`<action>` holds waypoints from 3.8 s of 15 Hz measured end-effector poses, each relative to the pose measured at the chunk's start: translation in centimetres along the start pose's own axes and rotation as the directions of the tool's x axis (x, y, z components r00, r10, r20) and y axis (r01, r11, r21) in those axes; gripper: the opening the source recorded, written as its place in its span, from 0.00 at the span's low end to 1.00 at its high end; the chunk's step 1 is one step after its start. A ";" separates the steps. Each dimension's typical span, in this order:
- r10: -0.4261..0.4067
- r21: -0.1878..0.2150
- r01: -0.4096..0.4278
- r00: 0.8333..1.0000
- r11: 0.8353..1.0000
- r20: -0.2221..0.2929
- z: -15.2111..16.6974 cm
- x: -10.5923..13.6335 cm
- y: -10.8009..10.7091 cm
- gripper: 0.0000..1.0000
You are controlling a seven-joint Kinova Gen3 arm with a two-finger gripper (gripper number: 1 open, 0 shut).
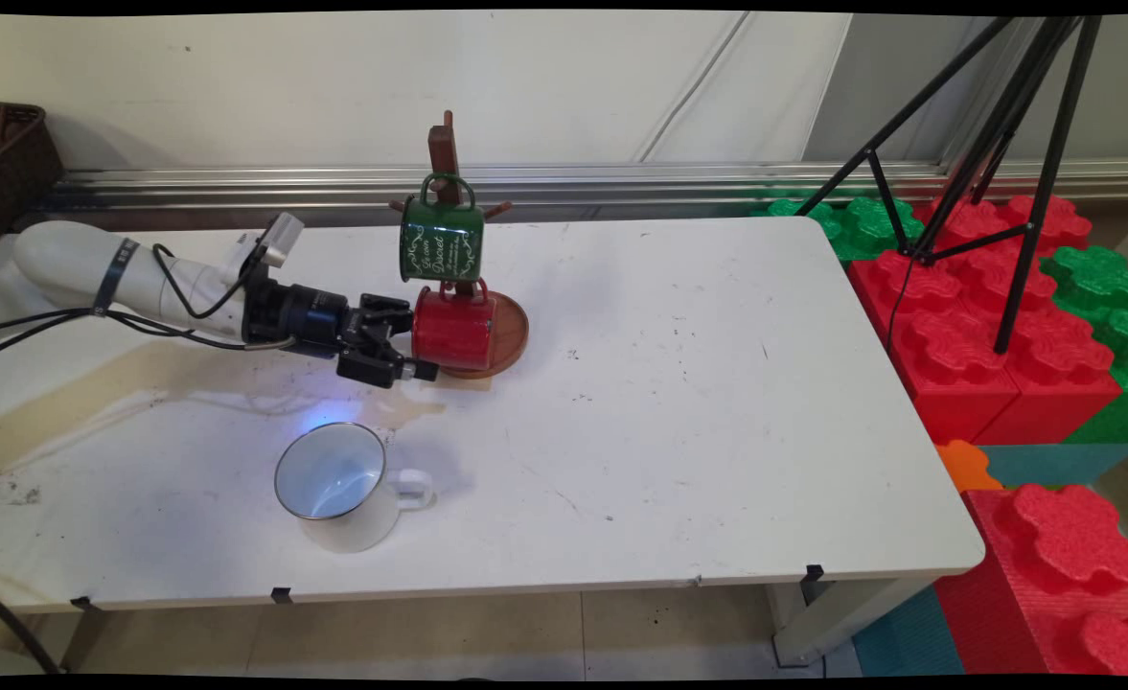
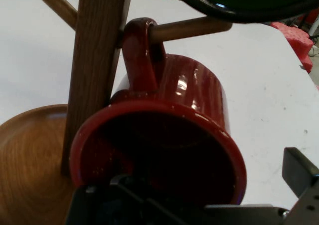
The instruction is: Pick up the red mug from the rack, then place the picked object on the table
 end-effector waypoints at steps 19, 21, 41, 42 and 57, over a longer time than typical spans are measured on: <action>-0.024 -0.051 0.022 0.999 0.998 -0.037 -0.4 0.4 0.1 0.00; -0.020 -0.060 0.017 0.999 0.998 -0.042 -0.6 0.6 0.2 0.00; 0.034 -0.104 -0.031 0.999 0.994 0.026 -5.5 0.0 2.8 0.00; 0.043 -0.098 -0.039 0.998 0.994 0.036 -6.0 -0.1 2.8 0.00; 0.163 -0.012 -0.164 0.963 0.986 0.214 -16.0 1.1 5.2 0.00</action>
